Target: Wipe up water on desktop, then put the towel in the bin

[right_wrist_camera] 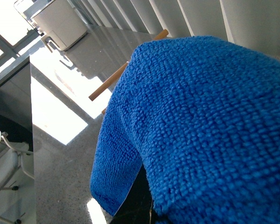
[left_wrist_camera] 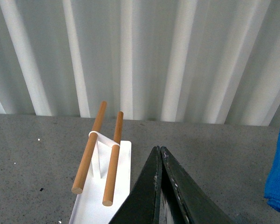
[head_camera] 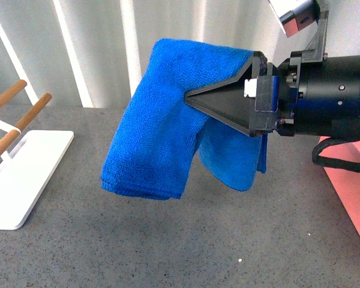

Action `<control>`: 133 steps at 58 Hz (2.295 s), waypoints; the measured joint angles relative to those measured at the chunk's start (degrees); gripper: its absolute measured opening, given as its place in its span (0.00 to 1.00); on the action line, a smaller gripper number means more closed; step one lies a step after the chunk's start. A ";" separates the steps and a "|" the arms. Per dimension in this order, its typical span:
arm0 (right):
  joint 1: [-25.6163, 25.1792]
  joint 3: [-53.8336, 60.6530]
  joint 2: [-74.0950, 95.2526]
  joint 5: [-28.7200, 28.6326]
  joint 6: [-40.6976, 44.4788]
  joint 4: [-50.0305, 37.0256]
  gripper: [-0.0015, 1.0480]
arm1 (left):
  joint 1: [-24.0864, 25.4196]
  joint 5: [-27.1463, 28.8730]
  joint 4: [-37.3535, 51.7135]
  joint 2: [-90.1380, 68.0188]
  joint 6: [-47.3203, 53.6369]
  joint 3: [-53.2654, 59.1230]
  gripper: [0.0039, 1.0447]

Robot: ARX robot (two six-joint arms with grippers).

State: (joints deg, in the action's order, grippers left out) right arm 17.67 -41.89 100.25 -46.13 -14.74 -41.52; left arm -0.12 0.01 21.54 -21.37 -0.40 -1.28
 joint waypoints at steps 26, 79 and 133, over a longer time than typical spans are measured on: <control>-1.20 0.02 -1.27 -0.09 0.28 0.13 0.04 | 0.00 0.00 -9.20 9.25 0.00 0.00 0.03; -2.27 -7.48 13.11 25.24 29.79 36.00 0.04 | 0.00 0.02 -21.51 21.16 -0.02 -0.02 0.68; 4.74 -33.35 31.32 36.48 39.78 46.99 0.04 | 0.00 0.00 -21.51 21.16 0.07 -0.02 0.94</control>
State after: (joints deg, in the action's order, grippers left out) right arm 22.41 -75.24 131.57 -9.65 25.04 5.48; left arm -0.12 0.01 0.03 -0.21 -0.34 -1.30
